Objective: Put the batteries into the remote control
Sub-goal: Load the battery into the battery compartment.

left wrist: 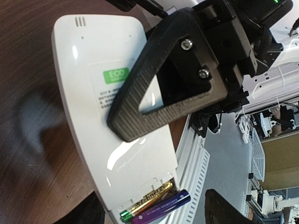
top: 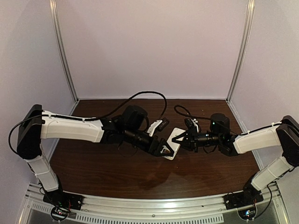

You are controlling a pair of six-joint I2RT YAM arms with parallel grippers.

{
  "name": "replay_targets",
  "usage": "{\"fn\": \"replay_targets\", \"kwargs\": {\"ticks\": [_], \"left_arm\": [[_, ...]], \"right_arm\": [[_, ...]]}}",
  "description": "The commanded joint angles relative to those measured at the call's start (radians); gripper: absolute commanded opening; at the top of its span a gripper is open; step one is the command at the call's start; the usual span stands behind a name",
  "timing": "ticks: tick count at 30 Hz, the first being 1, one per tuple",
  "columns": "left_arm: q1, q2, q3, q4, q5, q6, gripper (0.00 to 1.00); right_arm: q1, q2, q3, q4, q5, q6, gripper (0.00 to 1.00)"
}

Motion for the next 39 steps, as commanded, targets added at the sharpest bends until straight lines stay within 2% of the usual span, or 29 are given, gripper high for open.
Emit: {"fn": "replay_targets", "kwargs": {"ticks": [1, 18, 23, 27, 39], "left_arm": [[-0.011, 0.024, 0.045, 0.023, 0.02, 0.008, 0.73], [-0.015, 0.031, 0.048, 0.006, 0.002, 0.016, 0.67], [-0.022, 0.034, 0.051, 0.008, 0.015, 0.026, 0.72], [-0.025, 0.037, 0.056, 0.001, 0.009, 0.028, 0.72], [-0.024, 0.047, 0.058, -0.015, 0.001, 0.028, 0.56]], "right_arm": [[0.005, -0.012, 0.028, 0.022, 0.011, -0.013, 0.0], [0.005, -0.013, 0.025, 0.023, 0.01, -0.012, 0.0], [0.006, -0.012, 0.025, 0.023, 0.009, -0.012, 0.0], [0.005, -0.012, 0.025, 0.023, 0.01, -0.013, 0.0], [0.005, -0.017, 0.02, 0.037, 0.005, -0.001, 0.0]]}}
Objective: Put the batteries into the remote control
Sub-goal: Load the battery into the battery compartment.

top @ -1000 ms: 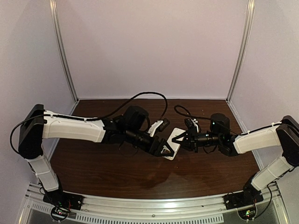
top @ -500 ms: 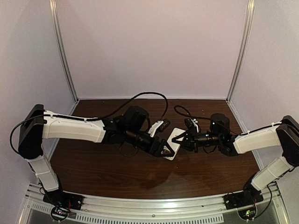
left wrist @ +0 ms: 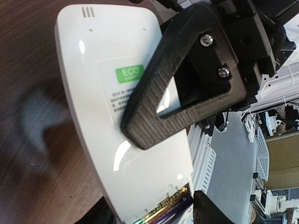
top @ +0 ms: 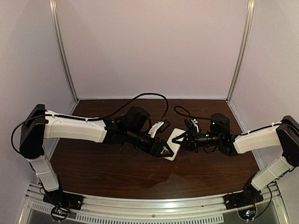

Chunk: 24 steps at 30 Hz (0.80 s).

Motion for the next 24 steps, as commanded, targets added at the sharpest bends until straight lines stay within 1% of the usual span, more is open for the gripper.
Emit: {"fn": "replay_targets", "kwargs": {"ticks": [1, 4, 11, 13, 17, 22, 24], "left_arm": [[-0.016, 0.015, 0.028, 0.018, 0.016, 0.017, 0.54], [-0.015, 0.015, 0.024, 0.014, 0.014, 0.022, 0.51], [-0.006, 0.013, -0.001, 0.034, 0.038, 0.019, 0.37], [-0.006, 0.009, -0.005, 0.035, 0.038, 0.027, 0.36], [-0.004, -0.003, -0.018, 0.035, 0.031, 0.039, 0.38], [0.024, -0.011, -0.06, 0.104, 0.071, -0.022, 0.34], [0.031, -0.013, -0.074, 0.122, 0.081, -0.033, 0.34]], "right_arm": [[0.005, -0.017, 0.018, 0.05, 0.012, 0.009, 0.0], [0.004, -0.015, 0.012, 0.086, 0.008, 0.028, 0.0], [0.001, -0.013, -0.004, 0.196, -0.009, 0.088, 0.0], [-0.001, -0.012, -0.008, 0.232, -0.012, 0.106, 0.0], [-0.003, -0.01, -0.015, 0.273, -0.015, 0.128, 0.0], [-0.004, -0.016, -0.014, 0.29, -0.017, 0.134, 0.0], [-0.004, -0.022, -0.015, 0.286, -0.017, 0.129, 0.0]]}}
